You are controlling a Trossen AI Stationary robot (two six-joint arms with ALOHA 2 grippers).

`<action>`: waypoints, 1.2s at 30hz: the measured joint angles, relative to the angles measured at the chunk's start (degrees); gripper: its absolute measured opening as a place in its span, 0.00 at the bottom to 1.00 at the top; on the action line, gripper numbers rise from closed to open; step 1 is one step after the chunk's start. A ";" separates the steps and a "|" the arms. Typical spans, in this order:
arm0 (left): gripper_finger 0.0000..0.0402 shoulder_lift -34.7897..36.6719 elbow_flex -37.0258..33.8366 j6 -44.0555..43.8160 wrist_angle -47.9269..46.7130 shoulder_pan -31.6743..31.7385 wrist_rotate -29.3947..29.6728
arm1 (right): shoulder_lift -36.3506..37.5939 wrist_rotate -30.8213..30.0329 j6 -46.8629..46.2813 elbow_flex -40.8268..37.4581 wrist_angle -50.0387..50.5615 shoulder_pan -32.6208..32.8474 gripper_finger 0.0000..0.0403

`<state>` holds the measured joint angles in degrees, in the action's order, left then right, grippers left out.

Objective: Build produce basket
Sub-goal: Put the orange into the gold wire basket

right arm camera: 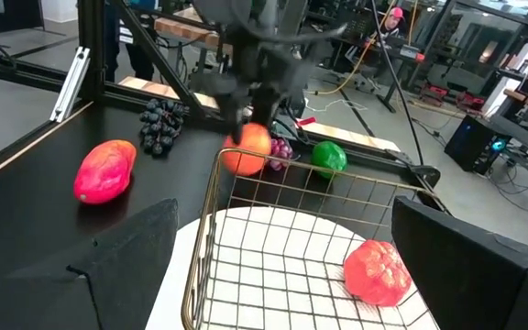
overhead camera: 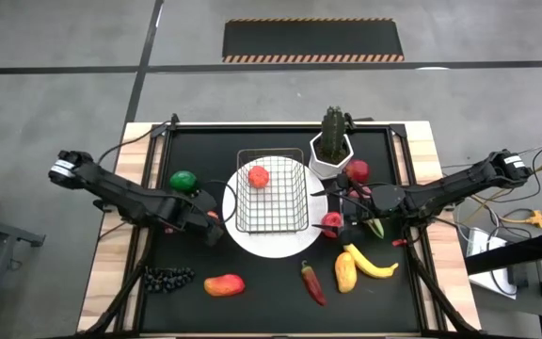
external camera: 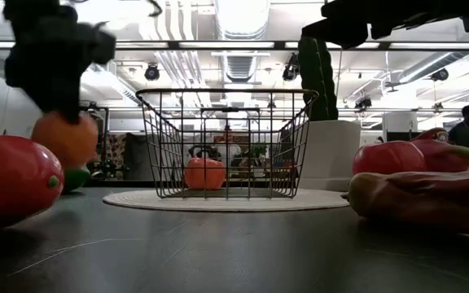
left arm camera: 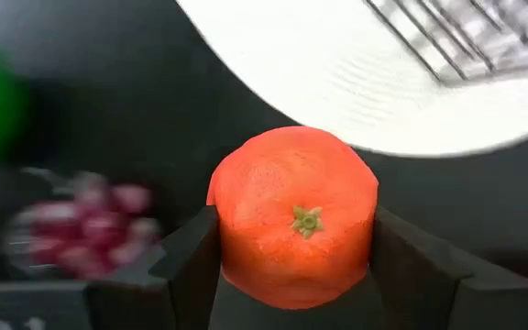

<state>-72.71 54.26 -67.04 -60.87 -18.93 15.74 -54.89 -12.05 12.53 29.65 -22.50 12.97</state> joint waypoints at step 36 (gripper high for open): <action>0.54 -16.71 22.82 42.91 22.82 22.52 -3.74 | -0.02 -0.08 -1.02 -0.04 1.21 -0.39 0.95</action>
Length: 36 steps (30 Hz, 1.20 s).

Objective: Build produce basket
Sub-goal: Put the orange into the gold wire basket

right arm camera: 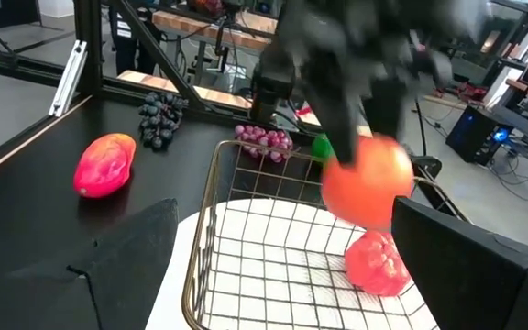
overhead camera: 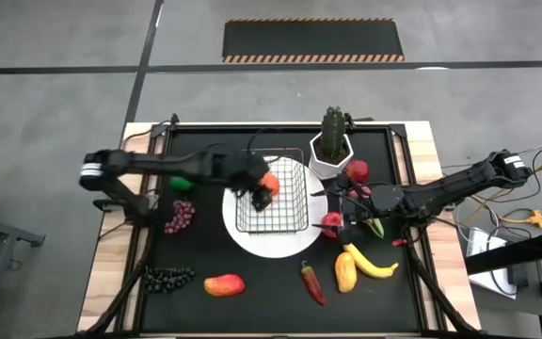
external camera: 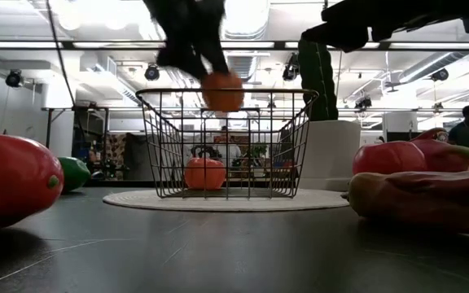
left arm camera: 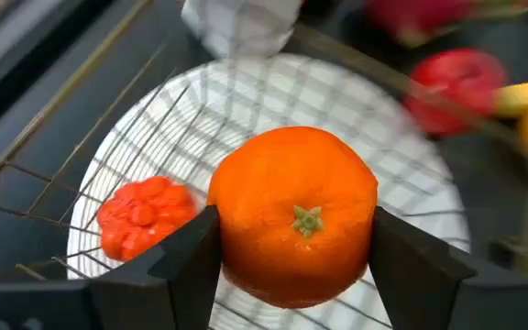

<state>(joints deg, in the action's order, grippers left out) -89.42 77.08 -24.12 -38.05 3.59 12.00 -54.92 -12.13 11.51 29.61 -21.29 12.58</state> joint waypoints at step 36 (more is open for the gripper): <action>0.72 -11.75 -1.16 5.66 4.49 6.93 -4.18 | 0.00 -0.51 0.02 -0.02 0.14 -0.24 0.95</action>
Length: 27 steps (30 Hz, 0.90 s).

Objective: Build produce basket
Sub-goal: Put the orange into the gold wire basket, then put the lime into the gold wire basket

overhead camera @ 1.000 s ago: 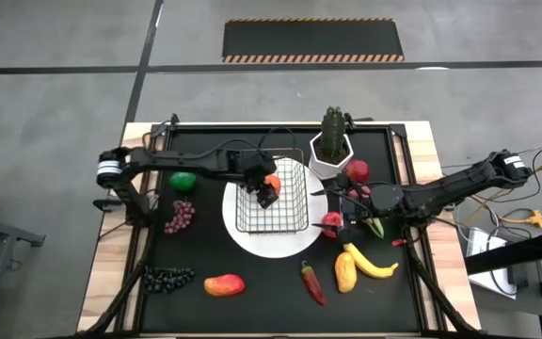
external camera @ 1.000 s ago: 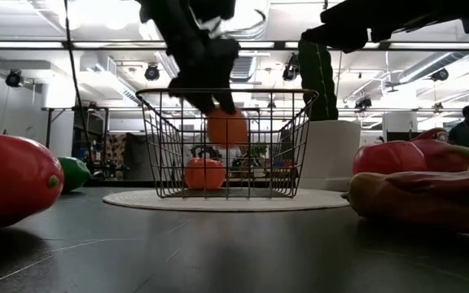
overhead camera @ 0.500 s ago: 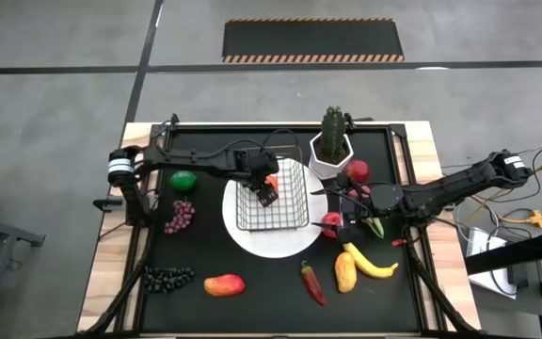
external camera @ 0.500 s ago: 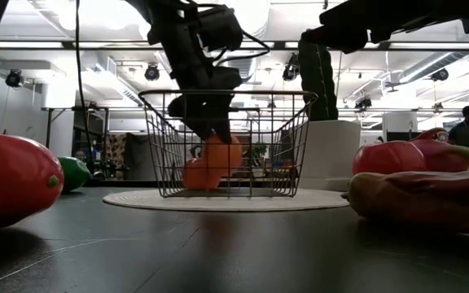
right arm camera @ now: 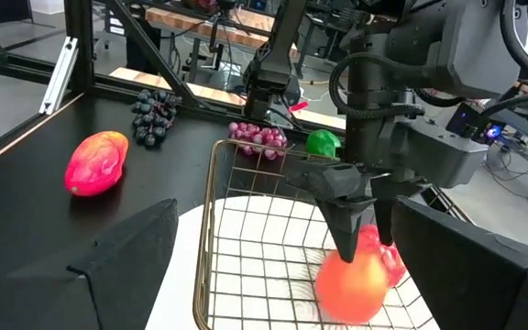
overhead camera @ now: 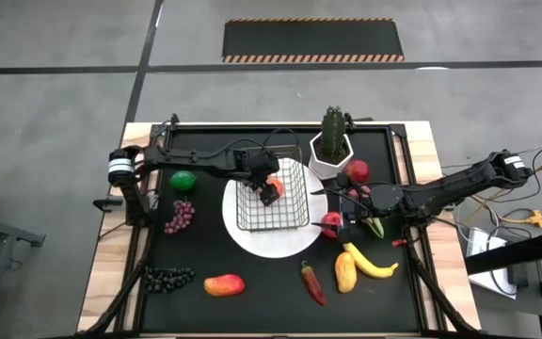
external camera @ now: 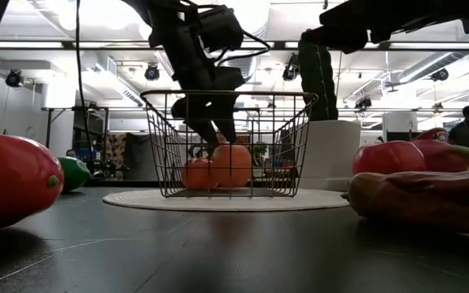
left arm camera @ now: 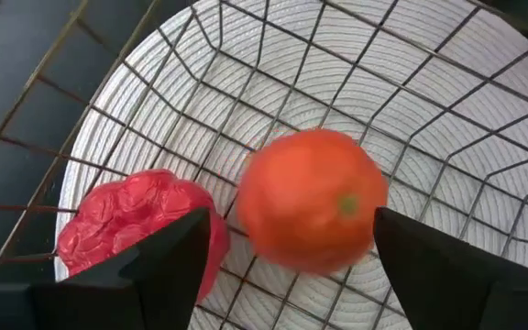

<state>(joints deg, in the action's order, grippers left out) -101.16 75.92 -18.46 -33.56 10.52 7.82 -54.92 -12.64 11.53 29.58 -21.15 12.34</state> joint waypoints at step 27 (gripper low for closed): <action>0.72 32.46 -19.01 -11.07 -29.14 1.08 16.70 | 0.00 -0.93 1.21 0.19 -0.12 -0.02 0.95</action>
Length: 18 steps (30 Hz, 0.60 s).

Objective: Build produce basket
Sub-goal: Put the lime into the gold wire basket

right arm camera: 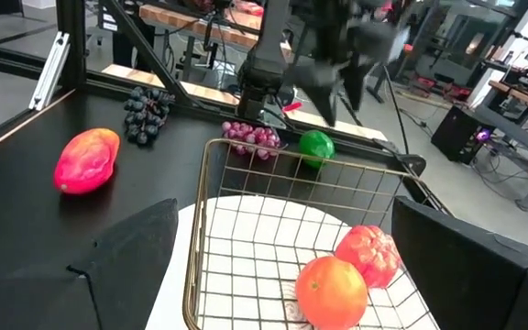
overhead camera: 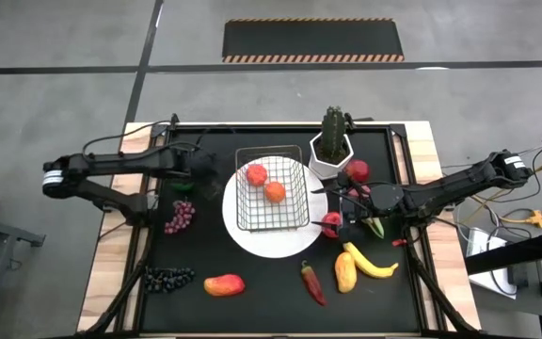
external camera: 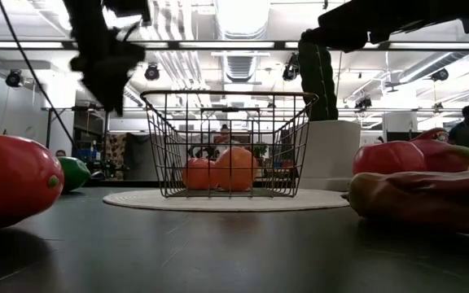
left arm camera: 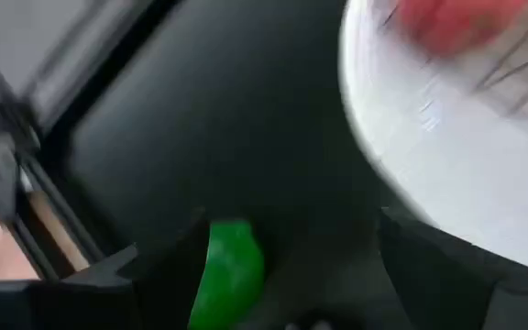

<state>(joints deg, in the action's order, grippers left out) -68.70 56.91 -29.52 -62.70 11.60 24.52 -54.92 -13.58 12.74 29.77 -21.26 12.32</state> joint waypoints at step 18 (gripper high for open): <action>0.72 -12.25 -7.17 10.85 -5.04 9.07 -1.28 | -0.02 0.02 0.76 0.50 0.03 -0.01 0.95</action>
<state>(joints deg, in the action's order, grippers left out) -80.95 49.74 -18.68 -67.74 20.67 23.24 -54.94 -13.56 13.50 30.27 -21.23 12.32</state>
